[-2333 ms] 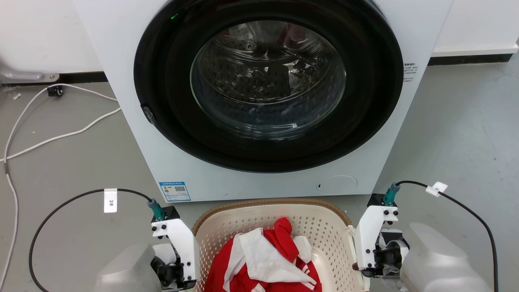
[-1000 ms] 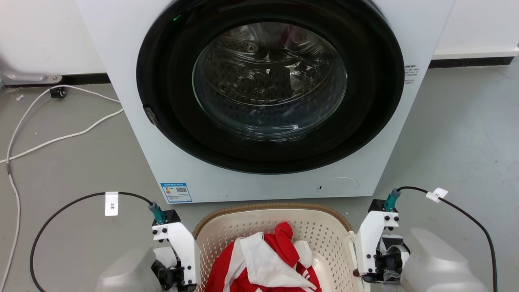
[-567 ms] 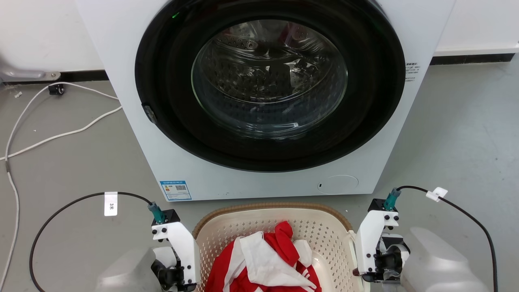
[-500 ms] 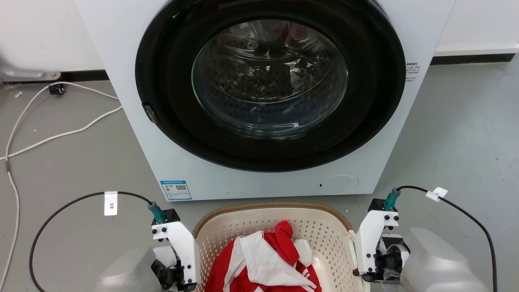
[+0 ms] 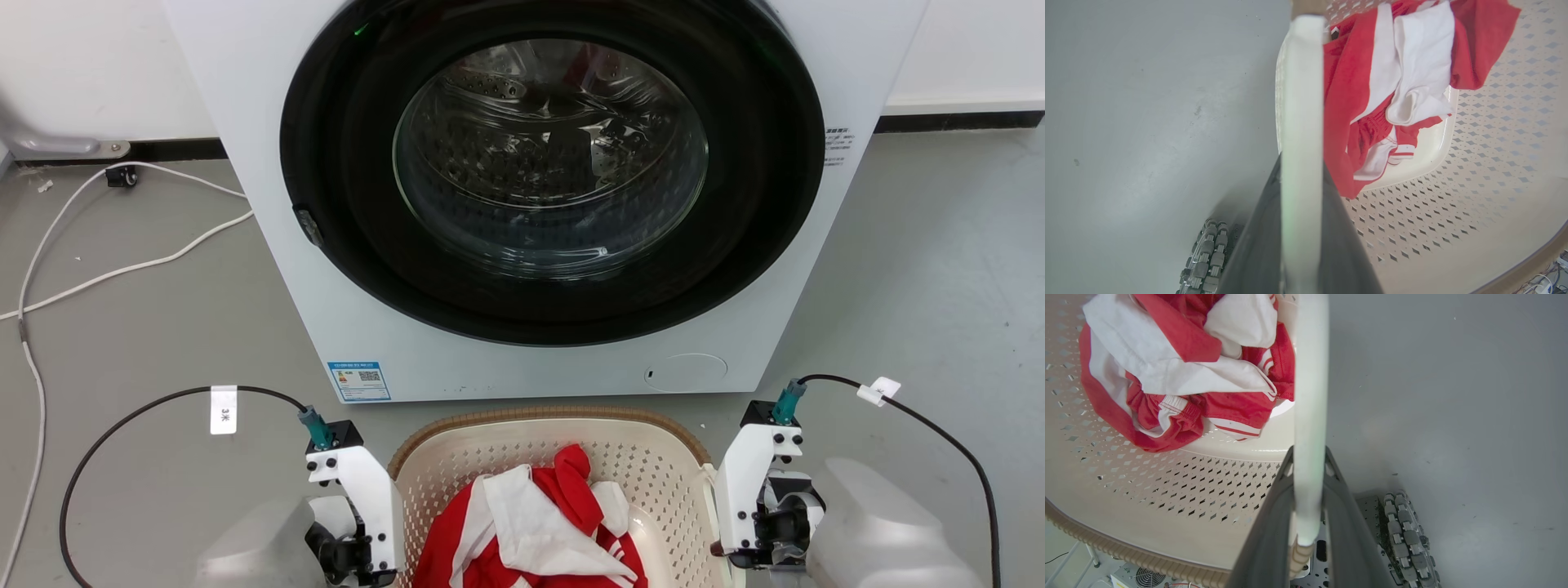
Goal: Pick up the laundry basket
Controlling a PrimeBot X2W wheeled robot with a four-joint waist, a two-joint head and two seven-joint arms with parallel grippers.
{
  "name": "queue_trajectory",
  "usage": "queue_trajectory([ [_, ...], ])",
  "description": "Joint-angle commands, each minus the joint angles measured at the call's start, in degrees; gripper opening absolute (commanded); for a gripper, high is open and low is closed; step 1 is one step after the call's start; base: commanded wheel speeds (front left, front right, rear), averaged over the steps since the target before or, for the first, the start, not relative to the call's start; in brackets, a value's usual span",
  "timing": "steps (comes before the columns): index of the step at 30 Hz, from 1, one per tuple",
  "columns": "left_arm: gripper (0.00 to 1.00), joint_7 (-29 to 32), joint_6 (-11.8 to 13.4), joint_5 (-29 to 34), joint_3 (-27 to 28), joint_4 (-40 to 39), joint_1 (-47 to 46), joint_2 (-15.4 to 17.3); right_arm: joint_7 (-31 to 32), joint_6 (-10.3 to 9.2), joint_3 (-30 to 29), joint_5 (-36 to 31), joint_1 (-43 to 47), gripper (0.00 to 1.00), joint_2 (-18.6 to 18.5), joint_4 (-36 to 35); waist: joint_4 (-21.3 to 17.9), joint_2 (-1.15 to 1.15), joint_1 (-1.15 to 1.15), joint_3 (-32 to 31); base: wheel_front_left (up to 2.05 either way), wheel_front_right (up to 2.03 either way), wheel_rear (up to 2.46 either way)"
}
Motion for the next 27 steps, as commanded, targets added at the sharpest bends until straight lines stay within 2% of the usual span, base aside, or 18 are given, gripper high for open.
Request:
queue_trajectory([
  [1,0.0,-0.2,-0.9,-0.8,0.1,-1.4,-0.8,-2.3,0.1,0.71,0.0,0.1,-0.4,0.0,2.0,-0.7,0.0,0.0,0.0,-0.1,0.0,0.0,0.0],
  [27,0.0,-0.7,-0.9,-1.2,-0.7,-2.0,0.6,-1.9,-1.2,0.71,-1.0,-1.4,0.9,0.0,2.0,-0.7,0.0,0.0,0.0,-1.0,0.0,0.0,0.0],
])
